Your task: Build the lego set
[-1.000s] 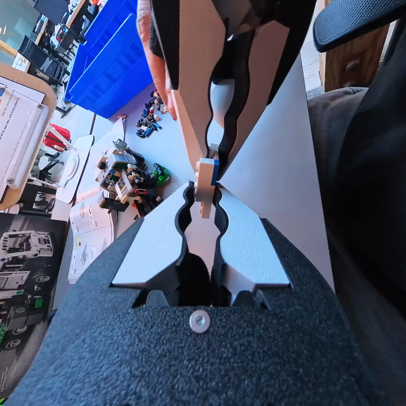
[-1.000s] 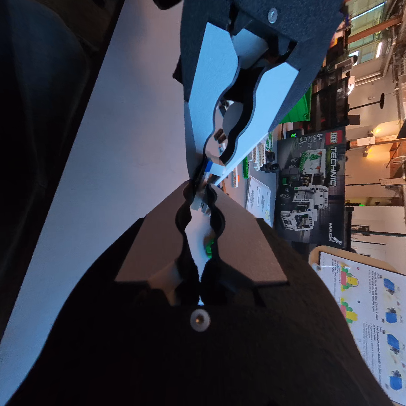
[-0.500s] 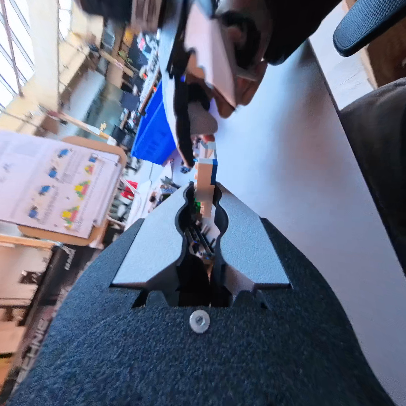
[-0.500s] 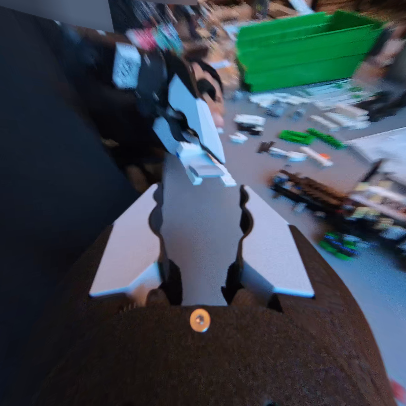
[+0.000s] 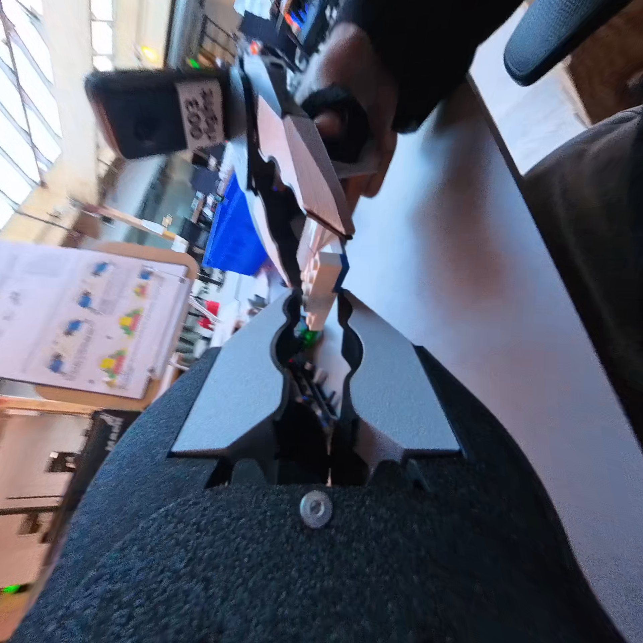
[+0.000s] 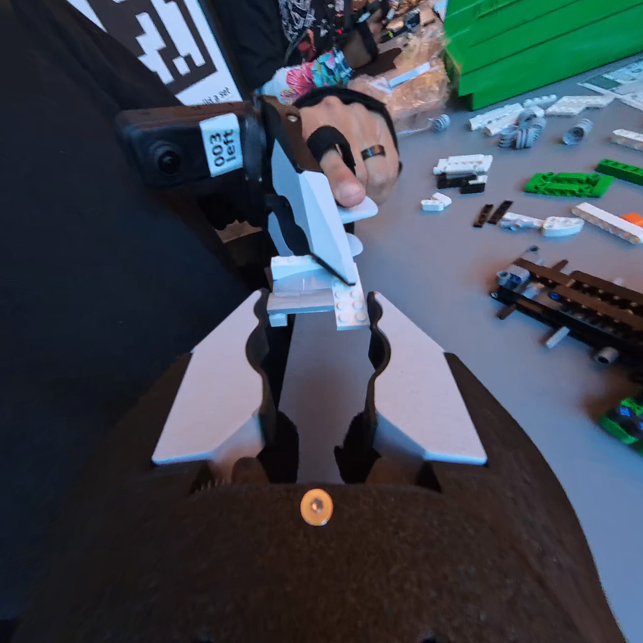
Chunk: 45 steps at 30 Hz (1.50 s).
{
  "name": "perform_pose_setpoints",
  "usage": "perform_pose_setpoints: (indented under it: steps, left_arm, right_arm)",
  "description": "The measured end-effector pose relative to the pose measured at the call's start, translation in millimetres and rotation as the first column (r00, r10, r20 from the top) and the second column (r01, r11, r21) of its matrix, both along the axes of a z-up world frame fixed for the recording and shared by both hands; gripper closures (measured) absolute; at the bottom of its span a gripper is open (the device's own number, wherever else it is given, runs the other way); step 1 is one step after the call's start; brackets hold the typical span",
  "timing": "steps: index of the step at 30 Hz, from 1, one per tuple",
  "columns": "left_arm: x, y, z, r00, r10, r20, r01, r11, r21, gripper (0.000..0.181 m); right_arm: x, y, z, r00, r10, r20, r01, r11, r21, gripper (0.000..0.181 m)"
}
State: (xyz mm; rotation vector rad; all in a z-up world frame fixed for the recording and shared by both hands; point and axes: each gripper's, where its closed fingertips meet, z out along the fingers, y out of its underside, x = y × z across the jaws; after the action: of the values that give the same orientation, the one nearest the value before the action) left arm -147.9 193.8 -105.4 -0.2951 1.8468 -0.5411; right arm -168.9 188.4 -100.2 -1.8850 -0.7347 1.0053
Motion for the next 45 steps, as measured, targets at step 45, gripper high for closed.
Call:
perform_pose_setpoints:
  steps: [45]
  left_arm:
    - [-21, 122, 7, 0.867, 0.455, -0.204, -0.393, 0.371, -0.841, 0.155]
  right_arm:
    - [181, 11, 19, 0.51, -0.852, -0.116, 0.819, 0.441, 0.366, 0.124]
